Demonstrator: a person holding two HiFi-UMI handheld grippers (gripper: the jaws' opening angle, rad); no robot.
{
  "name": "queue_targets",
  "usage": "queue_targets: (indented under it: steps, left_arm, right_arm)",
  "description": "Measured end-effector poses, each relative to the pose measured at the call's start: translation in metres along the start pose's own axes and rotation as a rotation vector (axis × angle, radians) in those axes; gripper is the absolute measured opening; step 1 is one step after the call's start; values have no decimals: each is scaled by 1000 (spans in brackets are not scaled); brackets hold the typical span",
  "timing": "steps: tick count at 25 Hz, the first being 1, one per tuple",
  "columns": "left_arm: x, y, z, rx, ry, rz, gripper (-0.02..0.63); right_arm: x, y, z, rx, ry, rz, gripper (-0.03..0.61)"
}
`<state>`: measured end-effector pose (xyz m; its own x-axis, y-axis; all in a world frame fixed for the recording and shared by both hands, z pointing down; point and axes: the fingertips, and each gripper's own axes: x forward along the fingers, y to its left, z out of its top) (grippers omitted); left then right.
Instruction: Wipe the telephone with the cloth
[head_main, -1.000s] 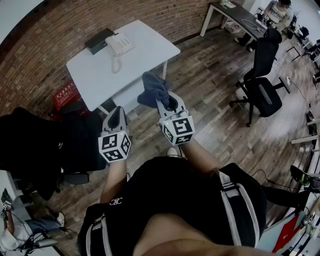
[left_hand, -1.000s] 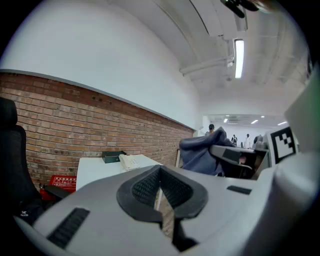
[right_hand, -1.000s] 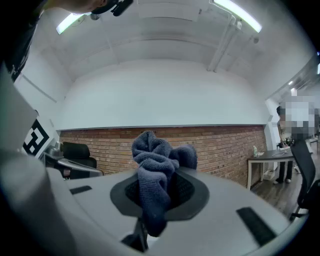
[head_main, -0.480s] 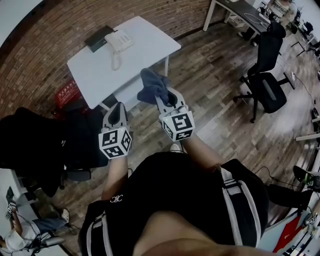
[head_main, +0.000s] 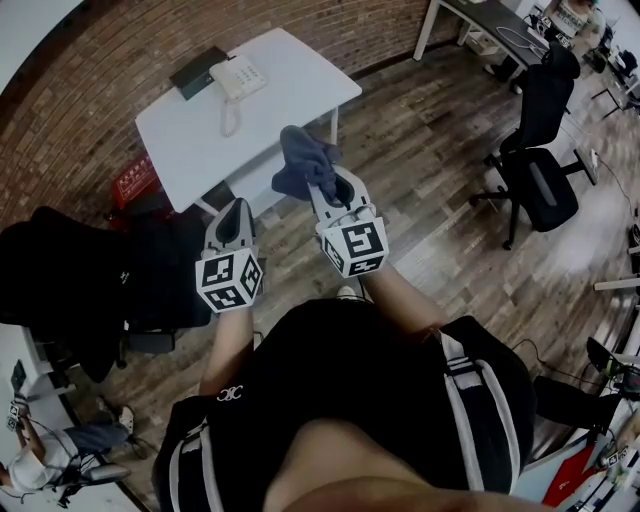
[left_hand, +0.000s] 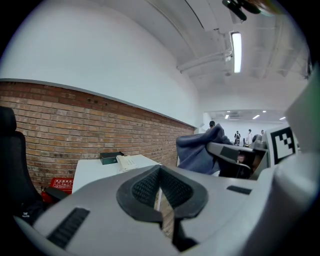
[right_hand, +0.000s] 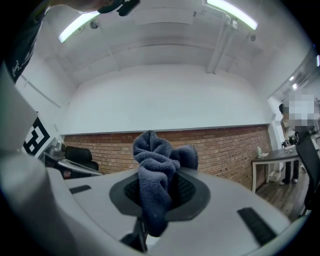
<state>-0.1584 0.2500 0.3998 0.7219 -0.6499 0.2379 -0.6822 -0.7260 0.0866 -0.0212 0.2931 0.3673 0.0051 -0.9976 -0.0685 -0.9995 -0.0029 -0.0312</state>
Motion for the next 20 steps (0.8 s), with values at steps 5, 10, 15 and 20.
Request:
queue_targets:
  steps: [5,10,15,20]
  left_arm:
    - [17,-22,1,5,-1,9,-6]
    - [42,-37,3,2,7,14,-6]
    - [57,-55,-3,-15,9,28,-6]
    - [71,-67,-12,-8,54,7,-6]
  right_arm:
    - [-2,-24,-1,34,-8,35,54]
    - [3,-52,-3,19,-1,49,54]
    - [-7,-76,-15,16,31,74,54]
    - [-8,-91,-22,37,48,63,54]
